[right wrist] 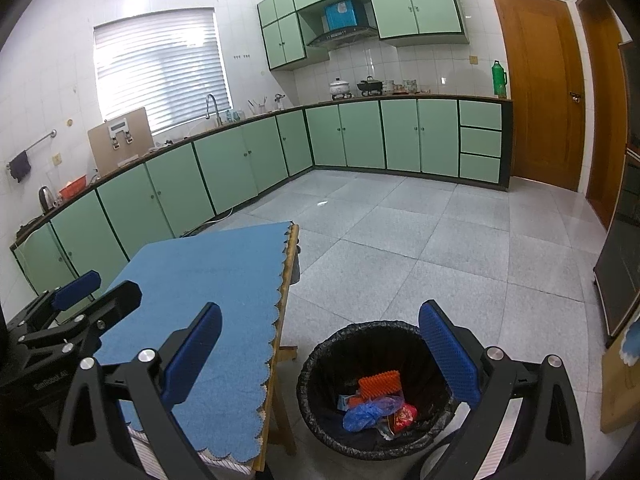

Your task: Collect trash

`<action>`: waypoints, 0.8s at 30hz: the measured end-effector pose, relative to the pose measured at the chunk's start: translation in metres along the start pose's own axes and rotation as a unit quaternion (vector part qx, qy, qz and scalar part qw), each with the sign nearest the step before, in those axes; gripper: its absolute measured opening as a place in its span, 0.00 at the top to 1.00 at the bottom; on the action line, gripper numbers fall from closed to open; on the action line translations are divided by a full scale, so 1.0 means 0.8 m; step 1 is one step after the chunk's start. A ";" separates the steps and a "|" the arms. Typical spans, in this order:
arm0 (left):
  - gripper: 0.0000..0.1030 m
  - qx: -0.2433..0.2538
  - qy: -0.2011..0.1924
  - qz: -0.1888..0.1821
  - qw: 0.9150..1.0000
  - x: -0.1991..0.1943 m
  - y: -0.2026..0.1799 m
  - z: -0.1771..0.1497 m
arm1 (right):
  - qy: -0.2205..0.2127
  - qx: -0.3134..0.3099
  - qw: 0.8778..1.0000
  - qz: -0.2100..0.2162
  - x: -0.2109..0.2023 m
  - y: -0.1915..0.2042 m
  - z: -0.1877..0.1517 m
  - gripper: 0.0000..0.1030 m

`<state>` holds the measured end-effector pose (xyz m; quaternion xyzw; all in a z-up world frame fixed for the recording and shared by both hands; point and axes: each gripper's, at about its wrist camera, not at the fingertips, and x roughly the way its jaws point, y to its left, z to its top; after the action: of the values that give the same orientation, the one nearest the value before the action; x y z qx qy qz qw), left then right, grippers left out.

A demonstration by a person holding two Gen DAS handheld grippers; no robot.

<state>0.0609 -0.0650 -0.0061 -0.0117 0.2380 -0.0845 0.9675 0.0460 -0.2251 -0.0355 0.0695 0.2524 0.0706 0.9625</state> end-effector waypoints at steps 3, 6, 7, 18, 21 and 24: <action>0.12 -0.001 0.000 0.000 1.000 -0.001 0.000 0.001 | -0.001 0.000 1.000 0.000 0.000 0.001 0.000 0.06; 0.12 0.000 -0.001 0.001 1.000 -0.001 -0.001 0.002 | -0.001 0.000 1.000 0.000 -0.001 0.001 0.000 0.06; 0.12 0.000 -0.001 0.001 1.000 -0.002 -0.001 0.002 | 0.000 0.000 1.000 0.000 0.000 0.001 0.000 0.06; 0.12 0.000 -0.001 0.001 1.000 -0.002 -0.001 0.002 | 0.000 0.000 1.000 0.000 -0.001 0.000 0.000 0.06; 0.12 0.000 -0.002 0.001 1.000 -0.002 0.000 0.002 | 0.000 0.001 1.000 0.001 -0.001 0.000 0.000 0.06; 0.12 0.000 -0.002 0.001 1.000 -0.003 0.000 0.002 | 0.000 0.000 1.000 0.001 -0.001 0.000 0.000 0.06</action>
<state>0.0593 -0.0643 -0.0038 -0.0118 0.2364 -0.0834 0.9680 0.0454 -0.2254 -0.0350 0.0703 0.2520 0.0713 0.9625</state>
